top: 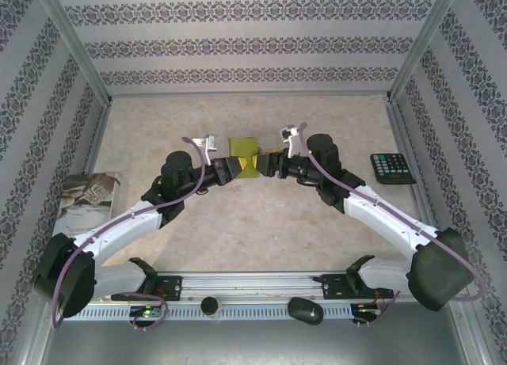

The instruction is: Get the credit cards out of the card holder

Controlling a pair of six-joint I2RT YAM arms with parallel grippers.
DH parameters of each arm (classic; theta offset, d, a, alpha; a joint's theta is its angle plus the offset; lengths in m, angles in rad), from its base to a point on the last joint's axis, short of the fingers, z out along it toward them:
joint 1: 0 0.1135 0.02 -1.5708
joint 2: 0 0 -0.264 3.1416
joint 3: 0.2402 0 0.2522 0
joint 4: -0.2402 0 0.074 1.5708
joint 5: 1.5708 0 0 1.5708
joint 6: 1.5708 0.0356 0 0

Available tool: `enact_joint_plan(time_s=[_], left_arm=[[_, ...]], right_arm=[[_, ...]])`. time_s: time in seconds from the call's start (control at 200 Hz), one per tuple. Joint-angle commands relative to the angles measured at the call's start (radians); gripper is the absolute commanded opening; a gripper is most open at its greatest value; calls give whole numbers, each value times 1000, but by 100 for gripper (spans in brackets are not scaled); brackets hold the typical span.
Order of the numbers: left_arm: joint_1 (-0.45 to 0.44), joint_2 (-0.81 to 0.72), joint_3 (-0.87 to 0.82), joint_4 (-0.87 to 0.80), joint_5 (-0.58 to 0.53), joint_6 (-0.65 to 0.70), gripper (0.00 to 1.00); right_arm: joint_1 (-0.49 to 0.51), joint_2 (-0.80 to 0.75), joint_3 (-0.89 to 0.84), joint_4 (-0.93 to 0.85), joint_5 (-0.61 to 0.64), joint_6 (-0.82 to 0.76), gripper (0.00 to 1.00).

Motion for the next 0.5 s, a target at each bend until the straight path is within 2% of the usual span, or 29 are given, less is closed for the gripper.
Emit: enact_joint_plan(time_s=[0.0,0.18,0.355,0.435,0.495], left_arm=[[6,2,-8,115,41,-26,0],[6,-12,-26,112,31,-27,0],[6,-4,-34,144,29,-45,0],[7,2,-35,162,33,-53,0],[8,4,-37,180,36,-62,0]], right_arm=[[-13,17,26,46,8,33,55],[-36,3,6,75,-4,65,41],[-38,-14,-20,84,-11,86,38],[-38,-20,-33,87,-17,92,43],[-36,-20,-39,85,-14,93,44]])
